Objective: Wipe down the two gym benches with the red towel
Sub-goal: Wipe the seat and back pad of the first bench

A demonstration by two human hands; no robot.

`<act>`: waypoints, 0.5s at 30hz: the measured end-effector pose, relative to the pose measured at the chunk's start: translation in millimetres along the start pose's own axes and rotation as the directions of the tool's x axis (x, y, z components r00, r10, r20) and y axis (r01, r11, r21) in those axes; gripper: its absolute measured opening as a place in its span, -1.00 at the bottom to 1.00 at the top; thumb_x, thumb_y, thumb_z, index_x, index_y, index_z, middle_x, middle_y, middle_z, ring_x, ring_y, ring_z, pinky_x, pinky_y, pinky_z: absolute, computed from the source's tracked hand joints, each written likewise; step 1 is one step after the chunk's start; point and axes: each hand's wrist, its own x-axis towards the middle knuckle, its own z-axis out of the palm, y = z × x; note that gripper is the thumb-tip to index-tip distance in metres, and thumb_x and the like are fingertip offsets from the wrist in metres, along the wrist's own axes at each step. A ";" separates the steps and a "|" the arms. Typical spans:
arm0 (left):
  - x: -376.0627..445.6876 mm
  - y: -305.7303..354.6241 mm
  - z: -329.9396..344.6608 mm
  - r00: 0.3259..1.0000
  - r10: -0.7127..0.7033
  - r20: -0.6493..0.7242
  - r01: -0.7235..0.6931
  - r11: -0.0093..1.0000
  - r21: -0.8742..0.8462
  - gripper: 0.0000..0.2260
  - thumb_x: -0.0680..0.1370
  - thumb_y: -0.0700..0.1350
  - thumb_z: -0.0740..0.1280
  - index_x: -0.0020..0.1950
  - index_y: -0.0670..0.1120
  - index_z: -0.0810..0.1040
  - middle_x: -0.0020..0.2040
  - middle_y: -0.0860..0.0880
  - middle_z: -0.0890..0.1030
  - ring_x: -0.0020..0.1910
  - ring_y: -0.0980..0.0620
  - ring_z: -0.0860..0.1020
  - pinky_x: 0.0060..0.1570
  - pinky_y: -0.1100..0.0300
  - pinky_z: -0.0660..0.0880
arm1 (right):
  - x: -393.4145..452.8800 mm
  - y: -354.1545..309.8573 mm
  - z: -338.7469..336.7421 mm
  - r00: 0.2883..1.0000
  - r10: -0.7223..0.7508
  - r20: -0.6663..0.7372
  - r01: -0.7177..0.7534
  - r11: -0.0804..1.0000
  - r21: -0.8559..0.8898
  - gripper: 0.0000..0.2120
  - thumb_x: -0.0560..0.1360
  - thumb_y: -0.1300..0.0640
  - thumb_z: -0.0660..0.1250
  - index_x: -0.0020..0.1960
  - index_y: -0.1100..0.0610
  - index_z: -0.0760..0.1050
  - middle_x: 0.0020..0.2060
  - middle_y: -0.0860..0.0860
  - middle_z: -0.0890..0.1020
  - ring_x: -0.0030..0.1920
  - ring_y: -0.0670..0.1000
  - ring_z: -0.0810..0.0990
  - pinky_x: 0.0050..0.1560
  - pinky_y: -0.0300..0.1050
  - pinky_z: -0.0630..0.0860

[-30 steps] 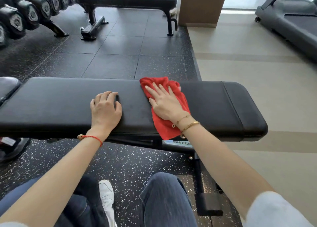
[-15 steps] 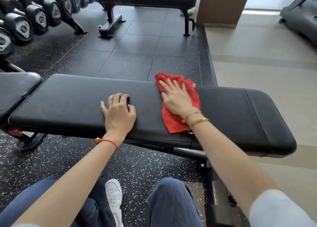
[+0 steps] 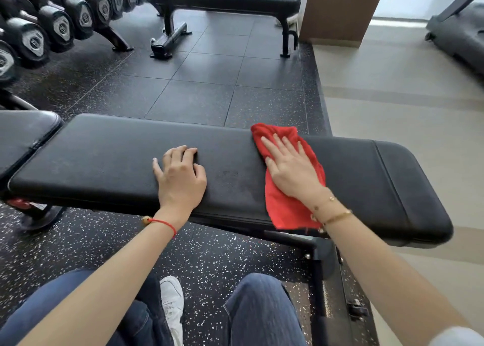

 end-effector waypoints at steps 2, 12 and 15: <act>0.6 1.7 0.8 1.000 -0.012 -0.001 0.012 1.000 0.016 -0.66 0.53 -0.13 0.23 0.30 -0.05 0.51 0.35 -0.06 0.49 0.40 -0.09 0.34 0.47 -0.25 0.09 | 29.1 -5.7 0.2 0.998 0.055 0.010 -0.055 0.998 -0.013 -0.50 0.67 -0.01 -0.01 0.59 -0.04 0.02 0.59 0.03 0.05 0.58 0.10 0.01 0.55 0.11 -0.18; 0.9 -1.4 -3.9 1.000 0.003 -0.009 -0.003 1.000 -0.011 -0.68 0.53 -0.11 0.26 0.28 -0.04 0.54 0.33 -0.04 0.51 0.39 -0.08 0.37 0.46 -0.21 0.12 | -20.2 -72.4 13.2 0.964 -0.264 0.026 0.262 0.964 0.050 -0.48 0.64 -0.03 0.04 0.58 -0.11 0.04 0.58 -0.05 0.08 0.58 0.02 0.03 0.55 0.04 -0.16; 0.1 -2.3 -5.5 1.000 0.005 0.007 -0.005 1.000 -0.026 -0.67 0.55 -0.11 0.25 0.31 -0.04 0.52 0.35 -0.03 0.50 0.41 -0.06 0.35 0.48 -0.23 0.08 | -58.5 -43.7 8.7 0.977 -0.211 -0.020 0.211 0.977 0.013 -0.49 0.64 -0.06 0.03 0.57 -0.14 0.05 0.57 -0.09 0.11 0.57 -0.01 0.05 0.55 0.01 -0.13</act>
